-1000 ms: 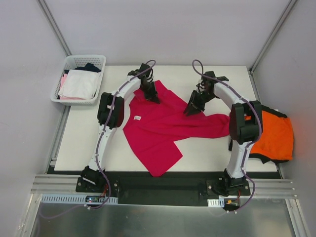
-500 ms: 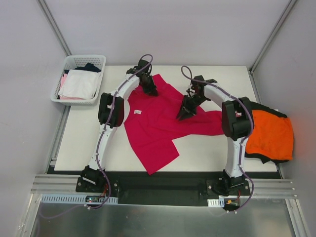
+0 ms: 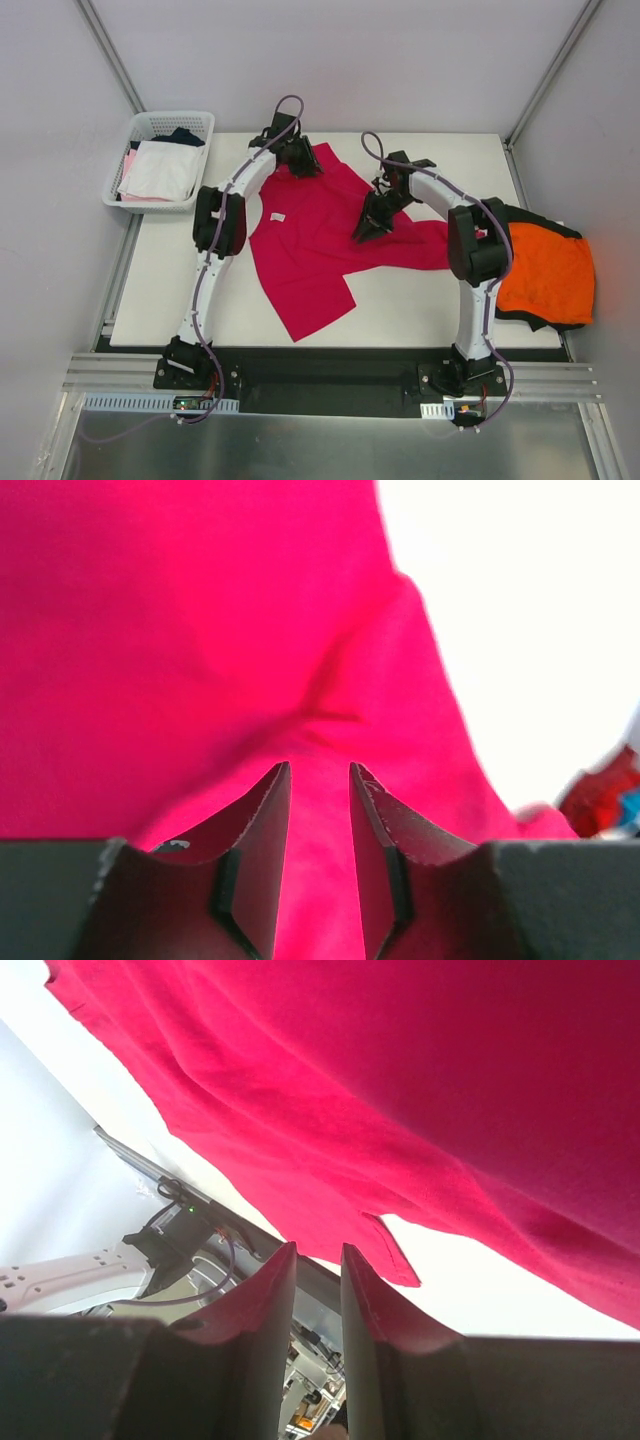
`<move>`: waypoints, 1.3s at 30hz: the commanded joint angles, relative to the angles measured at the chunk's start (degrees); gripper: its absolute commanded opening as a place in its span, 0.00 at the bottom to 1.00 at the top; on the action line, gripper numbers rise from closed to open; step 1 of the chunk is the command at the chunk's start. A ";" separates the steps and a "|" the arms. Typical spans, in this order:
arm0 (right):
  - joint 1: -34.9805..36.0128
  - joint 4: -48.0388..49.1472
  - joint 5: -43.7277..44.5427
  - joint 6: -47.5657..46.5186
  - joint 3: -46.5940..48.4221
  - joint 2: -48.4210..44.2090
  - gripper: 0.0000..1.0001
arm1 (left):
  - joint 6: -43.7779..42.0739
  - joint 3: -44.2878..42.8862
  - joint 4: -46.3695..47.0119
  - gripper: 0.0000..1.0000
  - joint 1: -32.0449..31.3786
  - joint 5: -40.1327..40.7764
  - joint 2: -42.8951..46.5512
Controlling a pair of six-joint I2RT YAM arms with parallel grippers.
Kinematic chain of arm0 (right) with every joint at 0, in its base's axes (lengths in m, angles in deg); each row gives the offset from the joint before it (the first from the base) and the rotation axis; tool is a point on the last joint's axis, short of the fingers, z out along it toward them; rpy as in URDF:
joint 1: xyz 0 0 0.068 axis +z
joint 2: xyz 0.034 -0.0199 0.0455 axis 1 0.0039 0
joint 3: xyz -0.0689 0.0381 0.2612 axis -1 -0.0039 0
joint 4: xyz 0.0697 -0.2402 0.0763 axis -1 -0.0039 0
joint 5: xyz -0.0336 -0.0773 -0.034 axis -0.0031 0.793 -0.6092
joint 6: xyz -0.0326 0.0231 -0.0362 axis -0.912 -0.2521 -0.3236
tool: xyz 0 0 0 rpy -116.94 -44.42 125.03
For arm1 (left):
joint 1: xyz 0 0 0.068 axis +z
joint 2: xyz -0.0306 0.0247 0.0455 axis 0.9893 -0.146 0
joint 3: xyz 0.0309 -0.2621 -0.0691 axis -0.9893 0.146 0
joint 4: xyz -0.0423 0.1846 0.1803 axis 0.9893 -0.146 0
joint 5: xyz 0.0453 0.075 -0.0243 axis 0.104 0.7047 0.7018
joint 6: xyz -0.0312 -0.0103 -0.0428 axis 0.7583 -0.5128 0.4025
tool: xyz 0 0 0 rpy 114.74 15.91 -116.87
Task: Fold and stack the t-shirts
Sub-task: Flatten the tshirt out
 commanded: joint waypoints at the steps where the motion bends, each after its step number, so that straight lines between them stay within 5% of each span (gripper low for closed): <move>1: 0.38 -0.22 -0.93 -0.63 2.39 -5.20 0.29 | -1.31 3.78 5.44 0.31 -0.94 -6.69 14.91; 5: 0.38 -0.13 -1.01 -1.33 1.96 -6.16 0.34 | -1.76 15.53 5.88 0.35 -2.52 -10.65 26.25; 8: 0.47 0.30 -0.84 -1.77 -0.15 -7.30 0.38 | -3.16 34.74 4.74 0.39 -4.72 -13.03 34.78; 14: 1.43 3.11 -0.75 -1.07 -5.95 -9.24 0.38 | -3.52 58.76 -2.55 0.39 -8.59 -11.20 43.15; 19: 3.10 4.26 -0.75 0.07 -7.10 -8.98 0.38 | -2.99 63.64 -7.12 0.34 -9.03 -1.28 44.04; 25: 4.16 2.86 -0.23 0.16 -3.50 -8.28 0.38 | -5.53 55.48 -11.52 0.32 -8.94 7.17 36.67; 30: 4.16 0.66 0.48 -0.81 -1.04 -7.48 0.38 | -6.59 50.46 -11.44 0.31 -9.03 6.04 30.86; 39: 4.16 0.13 -0.22 -0.98 0.11 -5.55 0.38 | -2.29 69.60 -6.16 0.31 -5.52 0.33 38.30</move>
